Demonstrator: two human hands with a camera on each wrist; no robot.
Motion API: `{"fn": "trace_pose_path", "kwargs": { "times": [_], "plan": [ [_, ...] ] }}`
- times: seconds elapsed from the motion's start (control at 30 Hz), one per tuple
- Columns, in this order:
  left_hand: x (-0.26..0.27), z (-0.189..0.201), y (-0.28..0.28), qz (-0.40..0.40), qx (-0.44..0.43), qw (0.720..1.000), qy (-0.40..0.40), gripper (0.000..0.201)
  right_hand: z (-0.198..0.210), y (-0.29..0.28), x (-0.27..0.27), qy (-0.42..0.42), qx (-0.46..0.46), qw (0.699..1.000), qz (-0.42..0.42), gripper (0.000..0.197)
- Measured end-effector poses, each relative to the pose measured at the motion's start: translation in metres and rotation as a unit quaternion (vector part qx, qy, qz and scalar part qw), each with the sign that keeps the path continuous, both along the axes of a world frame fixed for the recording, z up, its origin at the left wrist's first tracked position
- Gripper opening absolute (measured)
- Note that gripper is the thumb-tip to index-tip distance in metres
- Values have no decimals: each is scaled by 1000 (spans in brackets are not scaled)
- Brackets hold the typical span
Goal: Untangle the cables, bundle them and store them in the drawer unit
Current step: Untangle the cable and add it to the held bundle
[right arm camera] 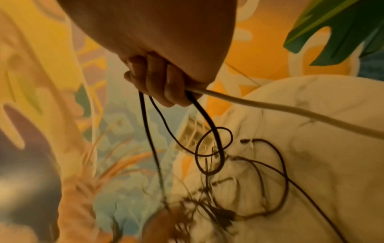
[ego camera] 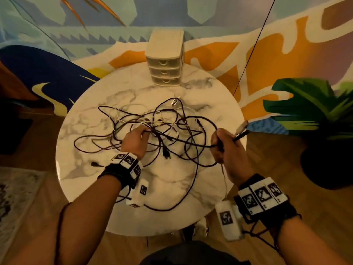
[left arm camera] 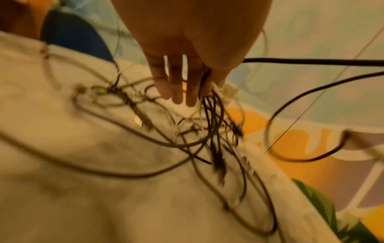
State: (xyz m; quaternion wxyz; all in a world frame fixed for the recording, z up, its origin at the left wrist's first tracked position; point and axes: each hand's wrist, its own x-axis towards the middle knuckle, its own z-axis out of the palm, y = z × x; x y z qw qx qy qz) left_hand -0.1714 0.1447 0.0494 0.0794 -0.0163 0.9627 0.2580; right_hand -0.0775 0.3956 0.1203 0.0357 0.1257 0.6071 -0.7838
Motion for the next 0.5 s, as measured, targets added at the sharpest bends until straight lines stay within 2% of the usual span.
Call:
{"fn": "trace_pose_path", "kwargs": {
  "times": [0.13, 0.17, 0.23, 0.3, 0.33, 0.43, 0.47, 0.5],
  "plan": [
    [7, -26, 2, -73, -80, 990, -95, 31, 16, 25, -7, 13, -49, 993, -107, 43],
    [4, -24, 3, -71, -74, 991, -81, 30, 19, 30, -9, 11, -51, 990, -128, 42],
    [-12, -9, 6, -15, -21, 999, -18, 29, 23, 37, -13, 18, -62, 984, -169, 39],
    [-25, 7, 8, 43, 33, 997, 51, 28, 25, 40, -18, 31, -85, 973, -214, 36],
    [-26, 9, 9, 50, 33, 996, 60, 29, 24, 41, -20, 34, -90, 968, -232, 36],
    [-9, 3, 12, -21, -47, 997, -54, 31, 14, 38, -20, 15, -65, 969, -239, 37],
    [-3, 0, 11, -51, -63, 994, -70, 31, 7, 36, -18, 1, -47, 973, -226, 38],
    [1, 1, 12, -75, -64, 994, -50, 30, -1, 33, -15, -18, -28, 977, -212, 39]
  ]
}}
